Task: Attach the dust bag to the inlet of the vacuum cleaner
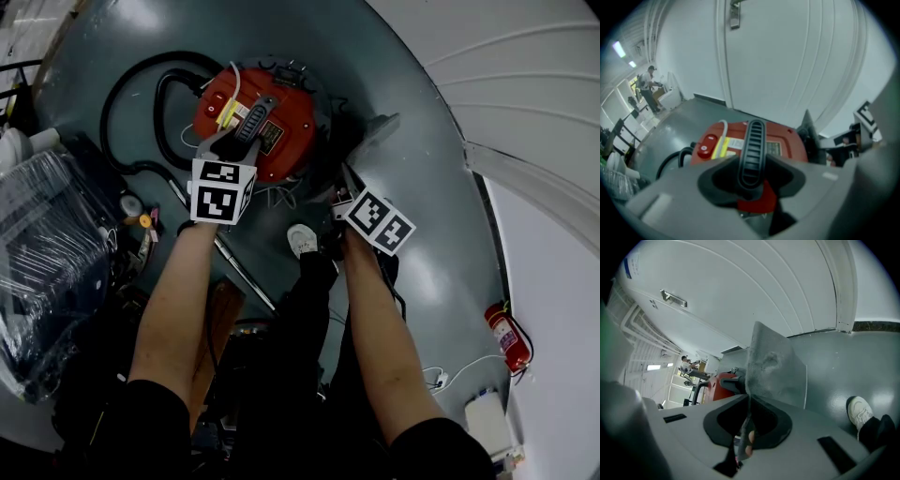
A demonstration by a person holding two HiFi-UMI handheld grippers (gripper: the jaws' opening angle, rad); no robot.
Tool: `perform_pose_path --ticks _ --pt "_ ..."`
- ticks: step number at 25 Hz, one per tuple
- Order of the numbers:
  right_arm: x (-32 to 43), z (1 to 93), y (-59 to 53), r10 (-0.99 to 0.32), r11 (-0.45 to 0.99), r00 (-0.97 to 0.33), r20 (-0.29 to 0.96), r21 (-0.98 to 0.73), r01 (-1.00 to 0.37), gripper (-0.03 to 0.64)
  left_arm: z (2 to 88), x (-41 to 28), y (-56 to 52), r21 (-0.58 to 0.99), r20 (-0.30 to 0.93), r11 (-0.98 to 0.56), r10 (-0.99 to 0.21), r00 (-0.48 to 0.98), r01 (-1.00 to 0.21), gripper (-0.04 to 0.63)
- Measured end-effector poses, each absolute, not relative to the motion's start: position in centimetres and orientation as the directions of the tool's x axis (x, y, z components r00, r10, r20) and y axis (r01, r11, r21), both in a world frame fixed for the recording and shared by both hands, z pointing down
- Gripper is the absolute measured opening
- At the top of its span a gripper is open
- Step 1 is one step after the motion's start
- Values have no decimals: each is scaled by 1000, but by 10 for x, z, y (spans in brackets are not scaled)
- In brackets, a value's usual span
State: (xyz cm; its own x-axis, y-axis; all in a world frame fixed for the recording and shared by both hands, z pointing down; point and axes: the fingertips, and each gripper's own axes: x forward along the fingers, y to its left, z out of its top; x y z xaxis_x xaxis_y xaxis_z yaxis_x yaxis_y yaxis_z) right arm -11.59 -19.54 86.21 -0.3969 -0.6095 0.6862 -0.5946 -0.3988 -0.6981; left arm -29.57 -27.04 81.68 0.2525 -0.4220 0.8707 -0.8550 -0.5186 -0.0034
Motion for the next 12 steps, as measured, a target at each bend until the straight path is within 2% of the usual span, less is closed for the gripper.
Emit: perform_pose_path --ticks 7,12 --pt "-112 855 -202 -557 -411 -418 718 -676 -612 12 821 -296 -270 -13 875 -532 -415 247 -847 161" --pt "-107 856 -208 -514 -555 -502 695 -716 -423 11 825 -296 -269 -15 883 -547 -400 246 -837 155"
